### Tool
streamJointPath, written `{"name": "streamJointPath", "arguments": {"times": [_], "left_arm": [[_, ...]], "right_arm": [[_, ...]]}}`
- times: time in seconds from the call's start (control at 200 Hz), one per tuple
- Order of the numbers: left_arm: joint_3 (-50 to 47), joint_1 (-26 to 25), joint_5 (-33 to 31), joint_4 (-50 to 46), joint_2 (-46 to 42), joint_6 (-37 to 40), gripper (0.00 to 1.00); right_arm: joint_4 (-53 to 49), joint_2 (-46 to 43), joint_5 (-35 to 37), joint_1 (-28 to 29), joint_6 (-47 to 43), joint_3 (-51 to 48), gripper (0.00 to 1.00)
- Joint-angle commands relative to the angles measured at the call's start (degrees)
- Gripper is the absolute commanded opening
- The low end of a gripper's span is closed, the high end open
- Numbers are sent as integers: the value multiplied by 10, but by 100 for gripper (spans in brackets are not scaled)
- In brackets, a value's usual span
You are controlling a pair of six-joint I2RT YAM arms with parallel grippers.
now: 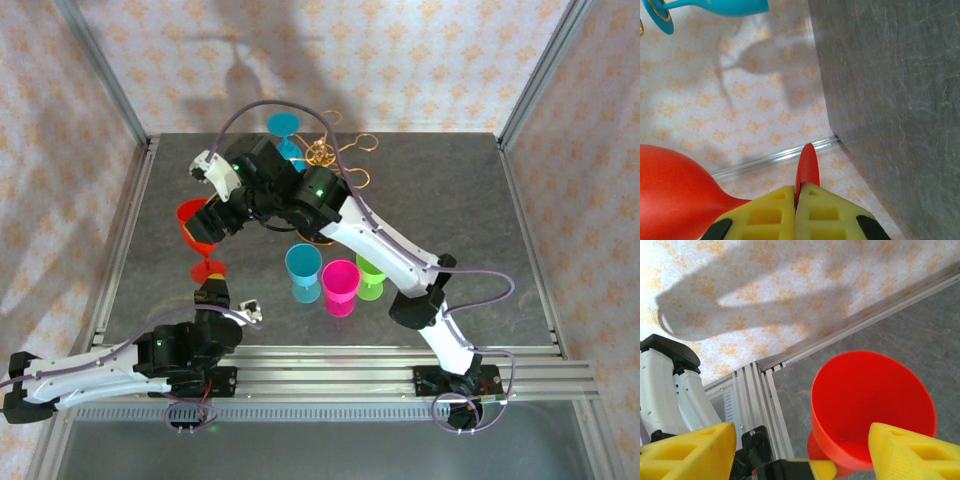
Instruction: Take the wine glass off the wine glass rack
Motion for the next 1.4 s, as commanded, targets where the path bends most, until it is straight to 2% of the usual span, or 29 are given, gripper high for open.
{"name": "streamJointPath", "arguments": {"times": [0.0,0.476,0.756,0.871,1.046,1.156,1.397], "left_arm": [[0,-7,-6,-11,3,7,0],[4,-18,-13,1,28,16,0],[3,-20,-16,19,41,24,0],[4,-20,-16,23,42,27,0],[3,-19,-16,13,40,23,0],[3,-19,-16,12,37,22,0],[4,-20,-16,14,31,23,0]], "right_arm": [[33,16,-15,-1,-32,24,71],[-48,42,-13,1,-117,38,71],[-119,43,2,6,-171,36,66],[-134,43,-6,6,-181,36,61],[-152,46,-19,7,-189,33,39],[-165,51,-31,7,-191,32,34],[-187,58,-55,7,-196,30,34]]}}
